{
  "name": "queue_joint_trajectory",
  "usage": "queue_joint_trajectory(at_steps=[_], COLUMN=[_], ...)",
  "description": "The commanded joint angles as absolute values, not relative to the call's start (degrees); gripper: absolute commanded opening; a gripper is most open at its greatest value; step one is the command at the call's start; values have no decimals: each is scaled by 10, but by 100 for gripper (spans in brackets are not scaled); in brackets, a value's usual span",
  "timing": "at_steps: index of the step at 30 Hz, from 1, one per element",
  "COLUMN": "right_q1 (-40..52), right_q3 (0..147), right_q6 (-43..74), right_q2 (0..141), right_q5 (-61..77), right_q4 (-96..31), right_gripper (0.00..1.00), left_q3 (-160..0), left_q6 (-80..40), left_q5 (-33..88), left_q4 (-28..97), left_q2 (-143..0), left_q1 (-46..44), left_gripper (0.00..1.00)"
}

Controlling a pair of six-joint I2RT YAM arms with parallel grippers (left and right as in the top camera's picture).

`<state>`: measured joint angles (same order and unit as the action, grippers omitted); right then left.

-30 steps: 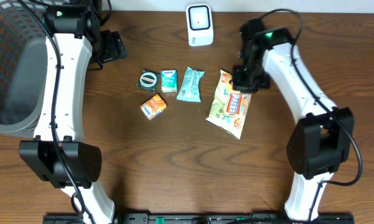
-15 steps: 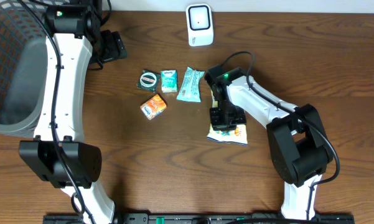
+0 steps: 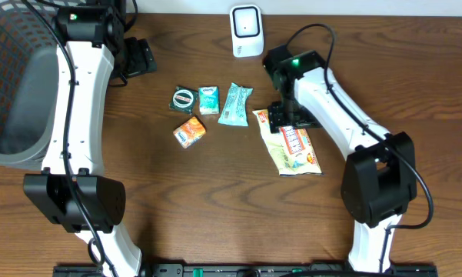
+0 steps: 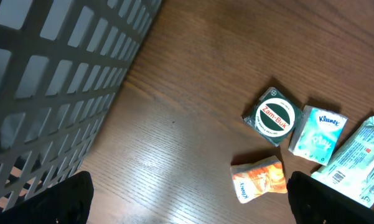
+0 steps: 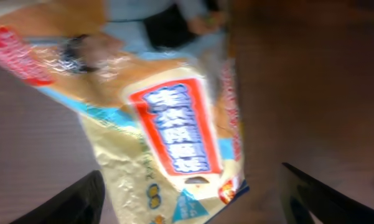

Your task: Scan the item barcode

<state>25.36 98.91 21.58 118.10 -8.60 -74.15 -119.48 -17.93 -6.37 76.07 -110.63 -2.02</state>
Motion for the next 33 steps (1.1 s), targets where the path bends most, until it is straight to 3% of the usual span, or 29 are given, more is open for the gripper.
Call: queue_joint_trajectory(at_steps=[1, 12, 19, 23, 27, 31, 33], right_q1=[284, 352, 346, 326, 302, 262, 236], right_q3=[964, 816, 733, 722, 745, 816, 867], right_q6=[197, 233, 233, 231, 231, 197, 160], right_q2=[1181, 1182, 1182, 1182, 1182, 1176, 1175], right_q5=[-87, -225, -224, -223, -196, -84, 1], right_q4=[-714, -564, -489, -485, -494, -535, -568], right_gripper=[97, 99, 99, 59, 41, 3, 1], left_q3=[-1192, -1192, -1192, -1192, -1192, -1192, -1192], left_q6=[-175, -175, -175, -175, -175, -174, -175], left_q5=[-70, -70, -70, -70, -70, -70, -71], left_q4=[762, 762, 762, 762, 762, 762, 762], left_q2=[-1112, -1112, -1112, -1112, -1112, -1112, -1112], left_q1=[-19, -19, -19, -19, -19, -19, -19], left_gripper=[98, 97, 97, 98, 98, 98, 98])
